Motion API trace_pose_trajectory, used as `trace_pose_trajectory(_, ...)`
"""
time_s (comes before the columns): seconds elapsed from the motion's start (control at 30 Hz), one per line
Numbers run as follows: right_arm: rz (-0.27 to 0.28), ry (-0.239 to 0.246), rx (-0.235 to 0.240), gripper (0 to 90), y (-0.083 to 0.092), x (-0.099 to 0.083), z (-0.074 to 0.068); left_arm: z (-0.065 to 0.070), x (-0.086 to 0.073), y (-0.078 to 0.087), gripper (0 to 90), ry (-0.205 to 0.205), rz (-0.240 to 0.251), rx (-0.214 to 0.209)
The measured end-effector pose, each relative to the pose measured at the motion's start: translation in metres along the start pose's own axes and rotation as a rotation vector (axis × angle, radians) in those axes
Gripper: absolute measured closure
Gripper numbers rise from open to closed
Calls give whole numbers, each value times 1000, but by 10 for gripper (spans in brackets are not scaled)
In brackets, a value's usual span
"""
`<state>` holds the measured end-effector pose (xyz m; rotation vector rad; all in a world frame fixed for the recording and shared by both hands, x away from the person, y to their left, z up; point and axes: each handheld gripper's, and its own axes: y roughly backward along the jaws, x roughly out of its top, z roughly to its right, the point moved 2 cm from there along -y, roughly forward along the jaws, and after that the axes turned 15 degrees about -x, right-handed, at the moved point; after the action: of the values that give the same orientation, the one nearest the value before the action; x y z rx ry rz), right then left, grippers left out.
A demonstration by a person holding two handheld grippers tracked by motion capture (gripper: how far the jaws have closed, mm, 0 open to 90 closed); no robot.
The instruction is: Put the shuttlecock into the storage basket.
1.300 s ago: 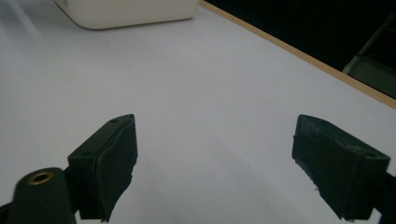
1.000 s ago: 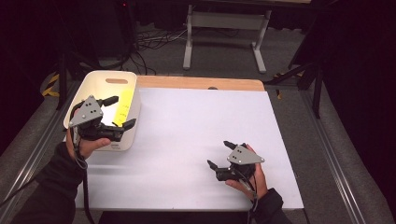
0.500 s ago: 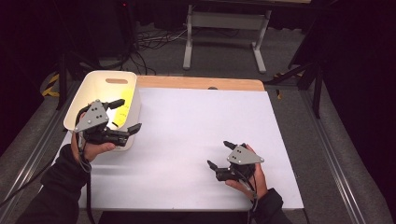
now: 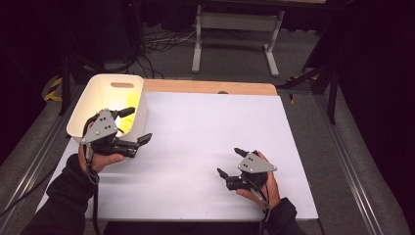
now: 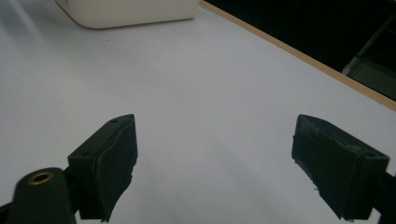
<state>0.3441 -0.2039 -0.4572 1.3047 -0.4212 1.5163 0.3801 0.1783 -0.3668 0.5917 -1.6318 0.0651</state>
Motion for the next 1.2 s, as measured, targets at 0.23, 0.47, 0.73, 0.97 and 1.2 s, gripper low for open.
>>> trace_pose_trajectory(0.23,6,-2,0,152,1,1,0,4,-1,-1,98,2,14,-9)
trace_pose_trajectory(0.47,11,-5,-2,152,2,2,1,8,-2,-2,97,-12,14,-8)
trace_pose_trajectory(0.73,20,-7,-1,151,4,3,0,13,-5,-5,97,-29,0,-11)
trace_pose_trajectory(0.97,26,-5,-1,151,5,5,0,17,-7,-10,96,-38,-7,-18)
trace_pose_trajectory(1.2,36,-6,-2,150,8,7,-1,23,-10,-15,95,-49,-14,-28)
